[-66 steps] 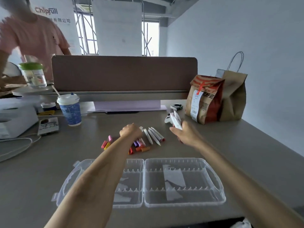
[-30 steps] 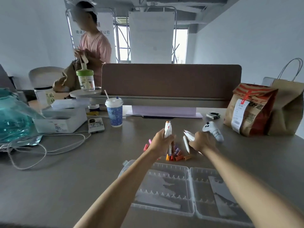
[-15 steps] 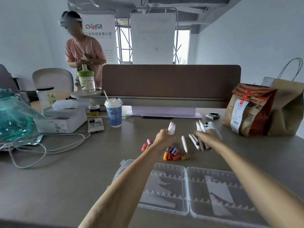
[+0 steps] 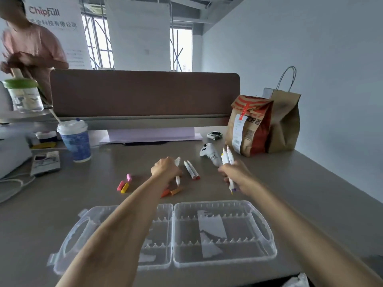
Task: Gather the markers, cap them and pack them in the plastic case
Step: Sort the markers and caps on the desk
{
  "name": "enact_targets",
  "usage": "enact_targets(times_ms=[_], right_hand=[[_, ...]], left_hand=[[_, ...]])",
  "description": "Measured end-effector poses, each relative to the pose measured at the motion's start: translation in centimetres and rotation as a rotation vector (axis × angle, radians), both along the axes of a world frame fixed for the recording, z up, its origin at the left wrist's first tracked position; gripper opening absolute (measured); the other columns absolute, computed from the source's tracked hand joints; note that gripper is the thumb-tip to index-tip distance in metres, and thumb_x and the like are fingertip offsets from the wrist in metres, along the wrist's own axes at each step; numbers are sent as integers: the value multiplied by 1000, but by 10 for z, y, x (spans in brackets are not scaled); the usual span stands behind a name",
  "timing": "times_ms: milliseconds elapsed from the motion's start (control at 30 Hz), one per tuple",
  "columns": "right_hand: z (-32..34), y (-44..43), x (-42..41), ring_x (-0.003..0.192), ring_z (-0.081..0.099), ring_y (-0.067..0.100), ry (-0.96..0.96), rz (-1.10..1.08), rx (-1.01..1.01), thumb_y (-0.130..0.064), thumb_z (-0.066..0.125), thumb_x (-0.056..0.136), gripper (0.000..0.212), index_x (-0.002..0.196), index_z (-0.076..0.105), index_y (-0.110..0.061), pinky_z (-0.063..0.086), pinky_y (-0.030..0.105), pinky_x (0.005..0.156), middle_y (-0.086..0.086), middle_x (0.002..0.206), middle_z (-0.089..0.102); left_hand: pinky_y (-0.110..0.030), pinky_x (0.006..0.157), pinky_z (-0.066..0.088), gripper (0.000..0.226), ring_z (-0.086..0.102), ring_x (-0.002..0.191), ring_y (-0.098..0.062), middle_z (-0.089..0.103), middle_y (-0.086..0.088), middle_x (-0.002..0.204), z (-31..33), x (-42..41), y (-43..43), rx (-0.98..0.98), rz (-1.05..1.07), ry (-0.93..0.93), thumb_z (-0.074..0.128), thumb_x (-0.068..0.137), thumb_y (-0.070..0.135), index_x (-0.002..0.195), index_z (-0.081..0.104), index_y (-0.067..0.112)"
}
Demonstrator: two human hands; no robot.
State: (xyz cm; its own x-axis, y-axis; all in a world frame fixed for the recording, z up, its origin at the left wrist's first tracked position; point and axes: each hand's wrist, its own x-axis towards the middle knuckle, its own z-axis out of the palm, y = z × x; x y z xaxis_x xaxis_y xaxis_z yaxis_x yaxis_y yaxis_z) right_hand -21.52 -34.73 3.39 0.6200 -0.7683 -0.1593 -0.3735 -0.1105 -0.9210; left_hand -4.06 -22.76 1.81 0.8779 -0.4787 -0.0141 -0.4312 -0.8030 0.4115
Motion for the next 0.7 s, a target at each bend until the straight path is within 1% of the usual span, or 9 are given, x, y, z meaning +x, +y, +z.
enact_targets(times_ms=[67, 167, 300, 367, 467, 500, 600, 667, 700], right_hand=[[-2, -3, -5, 45, 44, 12, 8, 15, -54, -12, 62, 82, 10, 79, 53, -16, 34, 24, 49, 0, 57, 45], [-5, -2, -11, 40, 43, 14, 24, 60, -113, -12, 61, 79, 11, 74, 51, -13, 36, 27, 48, 2, 51, 46], [-9, 1, -9, 37, 44, 17, 68, 77, -155, -11, 55, 78, 7, 73, 50, -9, 37, 23, 43, 4, 43, 47], [-8, 5, -4, 40, 47, 19, 78, 84, -194, -13, 54, 78, 5, 77, 52, -9, 40, 24, 43, 6, 48, 50], [-7, 11, 16, 55, 54, 22, 117, 82, -268, -12, 54, 87, 10, 95, 49, -10, 37, 17, 35, 11, 74, 57], [-7, 11, 26, 62, 58, 26, 113, 81, -302, -13, 54, 88, 13, 100, 48, -11, 40, 18, 37, 14, 83, 60], [-3, 12, 57, 88, 64, 32, 161, 78, -463, -20, 61, 89, 16, 100, 57, -9, 47, 28, 60, 20, 108, 67], [-2, 13, 74, 105, 61, 33, 246, 92, -512, -24, 64, 90, 24, 102, 60, -3, 44, 30, 72, 21, 116, 64], [-3, 14, 80, 109, 60, 34, 282, 114, -524, -25, 64, 90, 30, 105, 60, 0, 42, 30, 72, 22, 117, 64]], left_hand=[[-29, 71, 45, 40, 63, 101, -27, 66, -8, 107, -3, -1, -5, 28, 3, -9, 70, 81, 34, 113, 62, 11], [-28, 69, 44, 30, 63, 98, -28, 66, -9, 100, -2, 1, -8, 19, -28, -9, 62, 83, 30, 104, 64, 9], [-23, 51, 41, 23, 59, 61, -17, 63, -1, 68, 5, 2, -4, -47, -122, 24, 63, 81, 33, 74, 61, 11], [-23, 50, 45, 21, 59, 55, -17, 66, -1, 67, 8, 1, 1, -120, -147, 60, 64, 81, 32, 71, 59, 14], [-26, 49, 47, 15, 57, 54, -19, 67, -5, 71, 8, -3, 15, -399, -156, 225, 63, 86, 28, 83, 58, 13], [-27, 49, 45, 14, 54, 51, -18, 64, -5, 68, 7, -5, 20, -495, -160, 279, 62, 86, 23, 85, 57, 10], [-28, 43, 40, 12, 47, 41, -17, 57, -6, 56, 6, -17, 41, -740, -192, 409, 58, 90, 15, 88, 52, 5], [-28, 44, 44, 16, 51, 47, -15, 57, -4, 60, 6, -24, 57, -872, -228, 495, 61, 93, 21, 94, 51, 8], [-29, 48, 47, 19, 53, 51, -15, 57, -3, 62, 6, -26, 65, -923, -249, 530, 62, 93, 23, 96, 51, 9]])
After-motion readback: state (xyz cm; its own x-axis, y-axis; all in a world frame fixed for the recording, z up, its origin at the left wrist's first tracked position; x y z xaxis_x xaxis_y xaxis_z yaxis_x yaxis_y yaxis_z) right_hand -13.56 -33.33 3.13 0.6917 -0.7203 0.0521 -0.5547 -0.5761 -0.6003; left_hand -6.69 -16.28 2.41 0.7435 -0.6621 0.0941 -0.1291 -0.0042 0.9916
